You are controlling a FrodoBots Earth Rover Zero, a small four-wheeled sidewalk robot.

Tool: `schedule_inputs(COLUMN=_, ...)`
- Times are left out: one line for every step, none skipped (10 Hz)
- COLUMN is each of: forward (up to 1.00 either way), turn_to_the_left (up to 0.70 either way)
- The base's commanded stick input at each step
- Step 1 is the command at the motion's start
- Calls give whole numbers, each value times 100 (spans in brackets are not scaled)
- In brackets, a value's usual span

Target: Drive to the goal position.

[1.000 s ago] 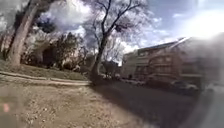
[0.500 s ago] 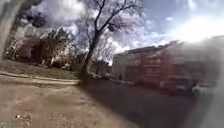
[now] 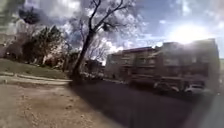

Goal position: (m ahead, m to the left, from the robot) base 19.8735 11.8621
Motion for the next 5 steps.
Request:
schedule_inputs(forward=70, turn_to_the_left=-35)
schedule_inputs(forward=70, turn_to_the_left=-35)
schedule_inputs(forward=70, turn_to_the_left=-35)
schedule_inputs(forward=70, turn_to_the_left=-21)
schedule_inputs(forward=70, turn_to_the_left=-7)
